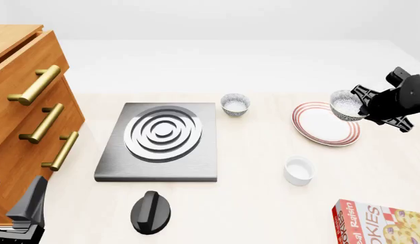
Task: Pick the akita bowl next to the cookies box and place it on the plate.
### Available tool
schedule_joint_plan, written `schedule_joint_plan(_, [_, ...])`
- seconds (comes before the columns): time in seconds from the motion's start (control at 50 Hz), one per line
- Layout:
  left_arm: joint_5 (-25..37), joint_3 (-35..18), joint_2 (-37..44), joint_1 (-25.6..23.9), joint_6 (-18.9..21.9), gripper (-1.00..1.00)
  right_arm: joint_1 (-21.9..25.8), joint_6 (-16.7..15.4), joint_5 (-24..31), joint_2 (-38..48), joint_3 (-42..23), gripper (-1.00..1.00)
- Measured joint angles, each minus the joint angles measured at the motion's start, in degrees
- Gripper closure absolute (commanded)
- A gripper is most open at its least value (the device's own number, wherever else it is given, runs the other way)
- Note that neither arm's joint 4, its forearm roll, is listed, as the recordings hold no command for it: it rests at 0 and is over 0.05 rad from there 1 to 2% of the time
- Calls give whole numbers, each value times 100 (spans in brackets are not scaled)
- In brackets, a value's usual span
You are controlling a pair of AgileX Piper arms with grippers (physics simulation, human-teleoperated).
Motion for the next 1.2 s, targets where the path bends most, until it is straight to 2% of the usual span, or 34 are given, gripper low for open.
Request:
schedule_joint_plan(0.38, [0,0,0,0,0,-100,187,10,-298,454,-36,100])
schedule_joint_plan(1.2, [0,0,0,0,0,-100,198,-97,-631,1250,-393,100])
